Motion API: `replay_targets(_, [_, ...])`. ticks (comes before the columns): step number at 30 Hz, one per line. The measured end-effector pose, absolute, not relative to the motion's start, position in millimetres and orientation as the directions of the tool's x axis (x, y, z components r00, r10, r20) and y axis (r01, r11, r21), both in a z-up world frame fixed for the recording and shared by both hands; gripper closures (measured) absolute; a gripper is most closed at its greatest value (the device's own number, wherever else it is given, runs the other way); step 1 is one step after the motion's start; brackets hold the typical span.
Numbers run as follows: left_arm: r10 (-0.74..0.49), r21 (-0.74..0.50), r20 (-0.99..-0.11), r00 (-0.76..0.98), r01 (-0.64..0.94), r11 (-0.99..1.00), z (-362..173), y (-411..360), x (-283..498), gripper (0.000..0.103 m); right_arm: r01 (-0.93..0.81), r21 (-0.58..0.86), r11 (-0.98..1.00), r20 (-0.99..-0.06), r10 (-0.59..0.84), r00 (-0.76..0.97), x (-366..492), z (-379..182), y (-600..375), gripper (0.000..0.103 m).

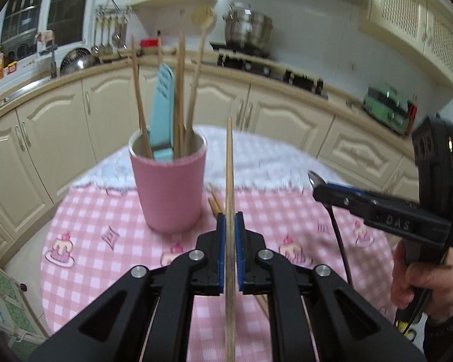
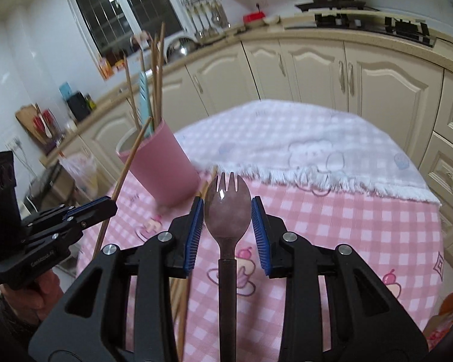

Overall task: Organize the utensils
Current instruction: 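Lift the chopstick and the spork upright toward the pink cup, then lower the chopstick and the spork into the pink cup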

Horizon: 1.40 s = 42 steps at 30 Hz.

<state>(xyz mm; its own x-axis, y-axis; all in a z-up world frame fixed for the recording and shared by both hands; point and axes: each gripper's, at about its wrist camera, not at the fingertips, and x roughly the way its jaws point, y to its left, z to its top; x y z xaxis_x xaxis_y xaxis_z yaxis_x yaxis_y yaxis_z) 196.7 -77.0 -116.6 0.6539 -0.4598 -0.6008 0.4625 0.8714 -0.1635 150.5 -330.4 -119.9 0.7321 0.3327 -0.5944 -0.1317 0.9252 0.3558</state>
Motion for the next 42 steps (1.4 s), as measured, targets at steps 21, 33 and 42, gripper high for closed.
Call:
replay_targets(21, [-0.441,-0.245,-0.165,0.882,0.396,0.885,9,-37,243,0.097,-0.274,0.43,0.86,-0.176,0.378,0.909,200,16,-299,0.071])
replay_targets(33, [-0.434,-0.295,-0.065,0.899,0.398,0.869,9,-41,295,0.097,-0.309,0.416,0.855,-0.089,0.376,0.922,255,15,-260,0.071])
replay_targets(42, [-0.417,-0.335,-0.087,0.905,0.368,0.867,-30,-38,323,0.097,-0.294,0.379,0.877,-0.116,0.36,0.926,272,-12,-244,0.071])
